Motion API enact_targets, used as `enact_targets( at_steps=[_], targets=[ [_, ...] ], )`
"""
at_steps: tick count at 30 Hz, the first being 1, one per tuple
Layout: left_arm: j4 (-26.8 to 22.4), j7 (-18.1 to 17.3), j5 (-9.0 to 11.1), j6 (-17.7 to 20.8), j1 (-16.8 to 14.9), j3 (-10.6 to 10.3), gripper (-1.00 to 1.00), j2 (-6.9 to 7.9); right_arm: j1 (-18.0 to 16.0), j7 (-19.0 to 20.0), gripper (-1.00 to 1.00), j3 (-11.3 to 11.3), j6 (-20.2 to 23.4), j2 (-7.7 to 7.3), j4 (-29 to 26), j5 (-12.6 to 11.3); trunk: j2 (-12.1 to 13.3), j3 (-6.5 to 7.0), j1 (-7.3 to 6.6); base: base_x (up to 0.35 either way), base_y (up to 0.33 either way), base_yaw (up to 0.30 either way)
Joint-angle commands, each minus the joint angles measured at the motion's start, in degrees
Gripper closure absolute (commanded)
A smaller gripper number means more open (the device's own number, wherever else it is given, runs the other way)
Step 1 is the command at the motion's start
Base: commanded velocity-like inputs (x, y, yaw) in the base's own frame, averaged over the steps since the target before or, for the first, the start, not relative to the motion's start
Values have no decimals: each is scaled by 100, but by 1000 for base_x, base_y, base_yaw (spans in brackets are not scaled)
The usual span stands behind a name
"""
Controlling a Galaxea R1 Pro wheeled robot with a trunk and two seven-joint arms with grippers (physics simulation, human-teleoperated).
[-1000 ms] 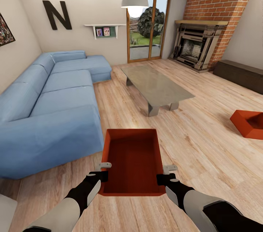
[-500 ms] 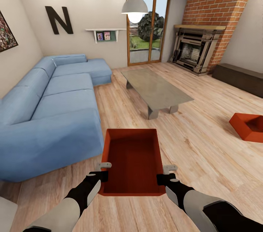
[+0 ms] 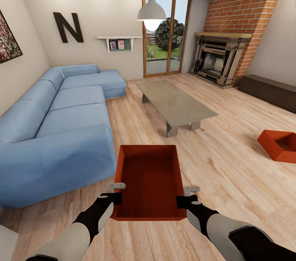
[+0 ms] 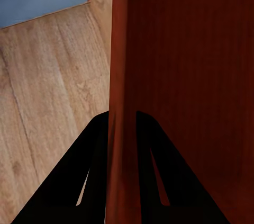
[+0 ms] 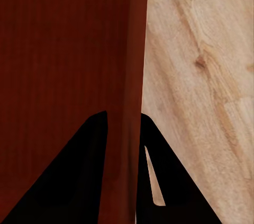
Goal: Move the two storage containers from the living room to the garage. In the garage, place one container on the floor and stack the other container on top of it (either order is fine).
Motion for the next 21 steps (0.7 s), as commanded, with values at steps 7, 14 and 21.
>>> enact_targets(
  at_steps=[7,14,21],
  targets=[
    [-84,78,41,38,-5,70,100,6,0,-1,100,-93,-16,3,17,-50,-5,56,1,0,0,0],
    [-84,78,47,38,-5,71,100,6,0,-1,100,-94,-16,3,17,-50,-5,118,1,0,0,0],
    [-84,78,44,38,-5,71,100,6,0,-1,100,-95,-15,3,17,-50,-5,181,1,0,0,0]
  ],
)
